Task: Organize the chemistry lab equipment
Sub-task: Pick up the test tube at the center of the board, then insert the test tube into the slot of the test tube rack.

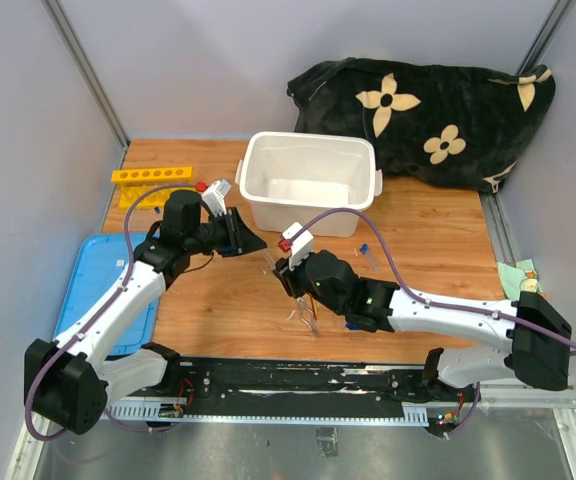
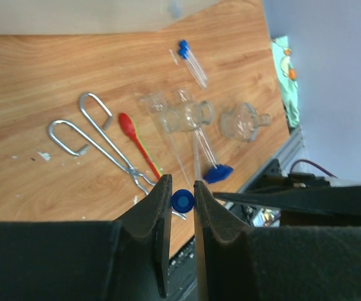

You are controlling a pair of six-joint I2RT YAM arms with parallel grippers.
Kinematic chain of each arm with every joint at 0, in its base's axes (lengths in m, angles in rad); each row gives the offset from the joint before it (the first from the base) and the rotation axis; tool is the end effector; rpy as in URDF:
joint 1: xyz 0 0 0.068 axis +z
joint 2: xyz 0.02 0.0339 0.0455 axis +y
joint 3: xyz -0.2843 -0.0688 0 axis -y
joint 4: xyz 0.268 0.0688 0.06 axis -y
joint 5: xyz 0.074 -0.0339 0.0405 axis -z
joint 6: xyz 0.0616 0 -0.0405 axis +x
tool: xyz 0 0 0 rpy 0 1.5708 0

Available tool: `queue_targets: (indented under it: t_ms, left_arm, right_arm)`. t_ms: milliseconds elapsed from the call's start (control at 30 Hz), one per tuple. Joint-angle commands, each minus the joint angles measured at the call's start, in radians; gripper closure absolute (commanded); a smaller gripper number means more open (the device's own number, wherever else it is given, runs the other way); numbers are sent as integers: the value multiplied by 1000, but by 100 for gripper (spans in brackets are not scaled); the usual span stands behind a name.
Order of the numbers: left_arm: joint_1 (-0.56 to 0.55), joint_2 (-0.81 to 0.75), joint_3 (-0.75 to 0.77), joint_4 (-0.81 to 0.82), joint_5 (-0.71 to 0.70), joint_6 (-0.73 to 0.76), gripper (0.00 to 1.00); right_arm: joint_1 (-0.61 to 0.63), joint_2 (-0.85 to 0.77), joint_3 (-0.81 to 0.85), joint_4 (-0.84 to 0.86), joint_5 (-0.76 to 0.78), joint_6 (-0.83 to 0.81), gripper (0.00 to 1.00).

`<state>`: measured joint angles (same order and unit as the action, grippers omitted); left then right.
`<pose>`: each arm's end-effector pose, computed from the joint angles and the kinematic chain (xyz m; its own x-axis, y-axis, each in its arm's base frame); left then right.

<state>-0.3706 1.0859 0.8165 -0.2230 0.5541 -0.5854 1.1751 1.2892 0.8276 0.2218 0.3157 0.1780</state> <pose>0.2429 -0.1291 0.2918 -0.7762 -0.2025 -0.5970 0.3735 0.6153 -0.6942 0.1473 0.3031 0.2895 -0.2248 -0.1015 -0.9691 -0.7326 0.6733 0.0994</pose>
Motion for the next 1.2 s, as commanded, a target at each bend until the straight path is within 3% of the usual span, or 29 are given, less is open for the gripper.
queue_targets:
  t_ms: [0, 167, 367, 633, 867, 1167]
  left_arm:
    - [-5, 13, 57, -57, -138, 66, 100]
    - [-4, 45, 110, -126, -286, 134, 100]
    - [27, 69, 183, -194, -578, 223, 100]
    - [339, 74, 189, -137, -548, 263, 100]
    - [438, 96, 182, -59, -718, 243, 100]
    - [553, 193, 225, -17, -803, 214, 100]
  right_arm:
    - [31, -45, 28, -32, -9, 0, 68]
    - [47, -116, 2, -89, 10, 0, 68]
    - [49, -210, -73, -133, 99, 4, 68]
    - [49, -300, -158, -150, 201, 2, 68]
    - [45, -350, -188, -168, 262, -24, 68]
    - [6, -447, -241, -175, 271, -26, 67]
